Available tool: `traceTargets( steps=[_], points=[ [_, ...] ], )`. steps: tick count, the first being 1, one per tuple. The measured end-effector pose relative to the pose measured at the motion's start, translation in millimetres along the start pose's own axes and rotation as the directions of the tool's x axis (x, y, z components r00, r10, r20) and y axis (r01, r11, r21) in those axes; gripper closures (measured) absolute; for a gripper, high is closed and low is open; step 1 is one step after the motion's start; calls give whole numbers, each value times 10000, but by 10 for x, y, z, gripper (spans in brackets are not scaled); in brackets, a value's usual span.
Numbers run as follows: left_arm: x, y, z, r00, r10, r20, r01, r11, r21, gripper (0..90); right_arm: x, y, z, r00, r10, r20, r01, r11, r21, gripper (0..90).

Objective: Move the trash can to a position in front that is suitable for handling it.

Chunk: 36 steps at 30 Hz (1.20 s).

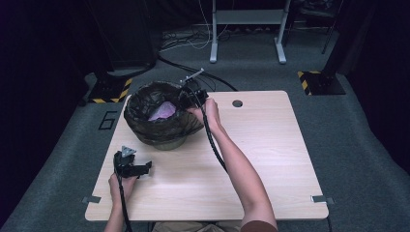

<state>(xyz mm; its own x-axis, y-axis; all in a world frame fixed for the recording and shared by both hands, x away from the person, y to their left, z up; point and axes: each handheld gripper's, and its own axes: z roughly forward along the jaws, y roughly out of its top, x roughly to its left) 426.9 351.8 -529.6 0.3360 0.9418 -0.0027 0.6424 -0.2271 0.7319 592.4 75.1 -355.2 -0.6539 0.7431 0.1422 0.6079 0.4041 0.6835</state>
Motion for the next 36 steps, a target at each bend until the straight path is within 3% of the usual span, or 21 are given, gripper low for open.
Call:
traceTargets(
  steps=[19, 36],
  points=[
    [-5, -2, 4, 10000, -74, 5, 74, 10000, -55, 86, -165, -117, -147, 9998, 161, 86, -160, 9998, -100, 543],
    [-5, -2, 1, 10000, -17, 19, 17, 10000, -28, 87, -422, -466, -512, 9990, 398, 221, -389, 9984, -409, 553]
  ],
)
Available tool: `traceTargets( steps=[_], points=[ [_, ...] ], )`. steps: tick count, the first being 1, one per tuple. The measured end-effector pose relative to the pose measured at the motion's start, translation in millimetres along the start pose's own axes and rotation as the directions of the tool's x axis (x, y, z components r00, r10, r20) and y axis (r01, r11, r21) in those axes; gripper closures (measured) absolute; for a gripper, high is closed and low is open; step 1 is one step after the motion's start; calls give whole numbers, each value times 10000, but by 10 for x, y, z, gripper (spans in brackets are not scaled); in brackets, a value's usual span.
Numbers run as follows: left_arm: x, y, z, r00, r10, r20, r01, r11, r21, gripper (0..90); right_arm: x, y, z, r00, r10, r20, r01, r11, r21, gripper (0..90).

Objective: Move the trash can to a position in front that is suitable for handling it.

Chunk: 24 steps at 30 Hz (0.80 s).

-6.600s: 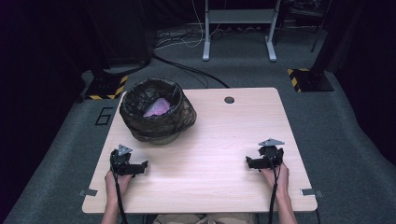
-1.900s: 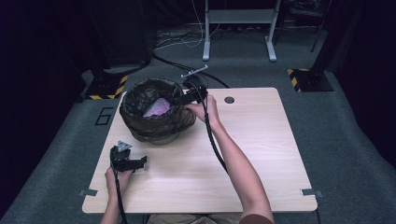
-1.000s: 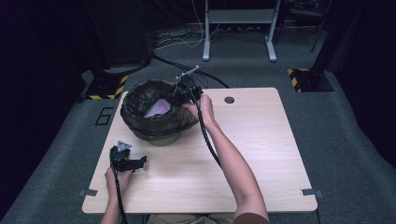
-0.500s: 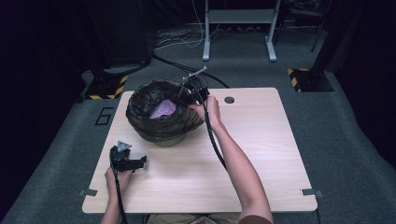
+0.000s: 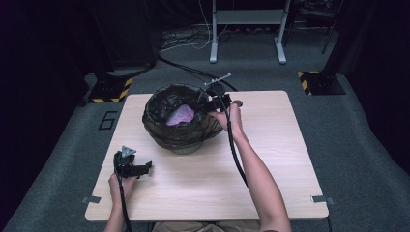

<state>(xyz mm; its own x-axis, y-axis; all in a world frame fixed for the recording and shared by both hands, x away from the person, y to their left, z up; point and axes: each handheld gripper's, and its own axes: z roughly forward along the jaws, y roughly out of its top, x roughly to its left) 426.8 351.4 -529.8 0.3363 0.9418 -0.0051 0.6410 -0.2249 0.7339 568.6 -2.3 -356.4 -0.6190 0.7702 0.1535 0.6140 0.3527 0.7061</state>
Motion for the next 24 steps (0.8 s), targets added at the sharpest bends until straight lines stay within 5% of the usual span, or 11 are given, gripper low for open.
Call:
traceTargets(
  steps=[24],
  points=[
    [-1, 0, 0, 10000, -6, 7, 6, 10000, -9, 88, -410, -484, -558, 9963, 539, 667, -505, 9974, -520, 561]
  ],
)
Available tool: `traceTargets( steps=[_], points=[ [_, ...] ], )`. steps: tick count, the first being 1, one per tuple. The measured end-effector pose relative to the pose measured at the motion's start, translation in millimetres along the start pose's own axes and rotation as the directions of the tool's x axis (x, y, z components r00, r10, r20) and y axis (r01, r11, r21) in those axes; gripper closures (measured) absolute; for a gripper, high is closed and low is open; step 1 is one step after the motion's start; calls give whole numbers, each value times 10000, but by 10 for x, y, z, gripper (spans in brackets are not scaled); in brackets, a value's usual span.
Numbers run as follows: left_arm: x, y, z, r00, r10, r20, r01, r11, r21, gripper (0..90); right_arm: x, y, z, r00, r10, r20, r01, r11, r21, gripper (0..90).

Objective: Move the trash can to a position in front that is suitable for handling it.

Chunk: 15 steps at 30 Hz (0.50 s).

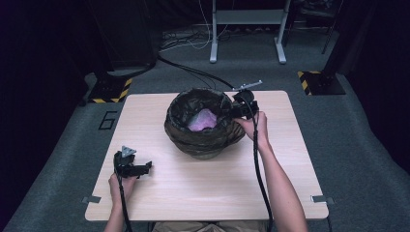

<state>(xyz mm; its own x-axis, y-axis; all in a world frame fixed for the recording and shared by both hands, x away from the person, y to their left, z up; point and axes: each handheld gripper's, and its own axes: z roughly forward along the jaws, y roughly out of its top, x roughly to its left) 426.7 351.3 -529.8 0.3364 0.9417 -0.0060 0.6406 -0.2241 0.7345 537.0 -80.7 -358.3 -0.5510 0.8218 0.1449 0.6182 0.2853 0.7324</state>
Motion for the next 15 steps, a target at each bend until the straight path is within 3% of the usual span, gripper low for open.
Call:
traceTargets(
  steps=[15],
  points=[
    [6, 1, -2, 10000, 27, 10, -27, 10000, 36, 88, -219, -193, -244, 9989, 389, 244, -385, 9991, -176, 556]
  ],
)
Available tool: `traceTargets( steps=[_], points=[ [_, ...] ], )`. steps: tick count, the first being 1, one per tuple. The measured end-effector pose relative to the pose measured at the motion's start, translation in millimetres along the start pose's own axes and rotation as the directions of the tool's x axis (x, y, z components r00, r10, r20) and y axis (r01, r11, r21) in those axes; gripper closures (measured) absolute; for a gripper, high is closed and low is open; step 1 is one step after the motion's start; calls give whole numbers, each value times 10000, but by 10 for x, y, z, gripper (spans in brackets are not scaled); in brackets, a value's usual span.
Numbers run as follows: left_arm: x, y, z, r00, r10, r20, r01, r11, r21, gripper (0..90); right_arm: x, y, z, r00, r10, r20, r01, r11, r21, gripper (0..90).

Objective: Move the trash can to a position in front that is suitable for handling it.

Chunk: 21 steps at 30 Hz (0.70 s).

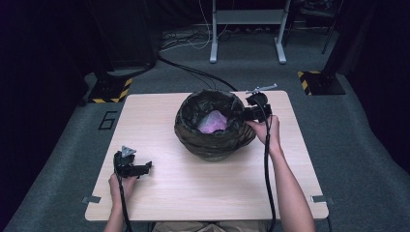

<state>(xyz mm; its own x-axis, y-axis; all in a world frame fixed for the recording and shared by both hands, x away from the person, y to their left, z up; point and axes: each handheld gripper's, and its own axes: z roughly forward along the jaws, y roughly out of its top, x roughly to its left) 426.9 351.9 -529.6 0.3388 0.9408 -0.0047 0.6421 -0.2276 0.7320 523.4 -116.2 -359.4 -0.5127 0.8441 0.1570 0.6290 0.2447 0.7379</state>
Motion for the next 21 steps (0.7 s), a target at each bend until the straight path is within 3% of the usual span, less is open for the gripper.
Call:
traceTargets(
  steps=[2, 3, 4, 5, 6, 7, 14, 21],
  points=[
    [0, 0, 0, 10000, -5, -4, 5, 10000, -1, 89, -33, -28, -30, 10000, 35, 23, -34, 10000, -62, 535],
    [1, 0, 1, 10000, 3, 6, -3, 10000, -9, 89, -55, -42, -52, 10000, 49, -40, -49, 9999, -156, 424],
    [1, 0, 0, 10000, -3, 2, 3, 10000, 2, 89, -55, -42, -52, 10000, 49, -40, -49, 9999, -156, 424],
    [0, 1, 0, 10000, -14, 4, 14, 10000, -2, 90, -82, -51, -99, 9997, 132, -204, -141, 9990, -431, 282],
    [0, 1, 0, 10000, -14, 4, 14, 10000, -2, 90, -82, -51, -99, 9997, 132, -204, -141, 9990, -431, 282],
    [1, 1, 1, 10000, -17, 9, 17, 10000, 0, 90, -75, -59, -153, 9997, 99, -228, -114, 9976, -676, 194],
    [-2, 0, 0, 10000, -17, 30, 17, 10000, 10, 89, -76, -113, -318, 9989, -179, -436, 128, 9935, -1132, 141],
    [-18, 5, -2, 9996, 166, 208, -167, 9999, 40, 85, -165, -266, -627, 9993, -291, -242, 252, 9890, -1456, 140]
  ],
)
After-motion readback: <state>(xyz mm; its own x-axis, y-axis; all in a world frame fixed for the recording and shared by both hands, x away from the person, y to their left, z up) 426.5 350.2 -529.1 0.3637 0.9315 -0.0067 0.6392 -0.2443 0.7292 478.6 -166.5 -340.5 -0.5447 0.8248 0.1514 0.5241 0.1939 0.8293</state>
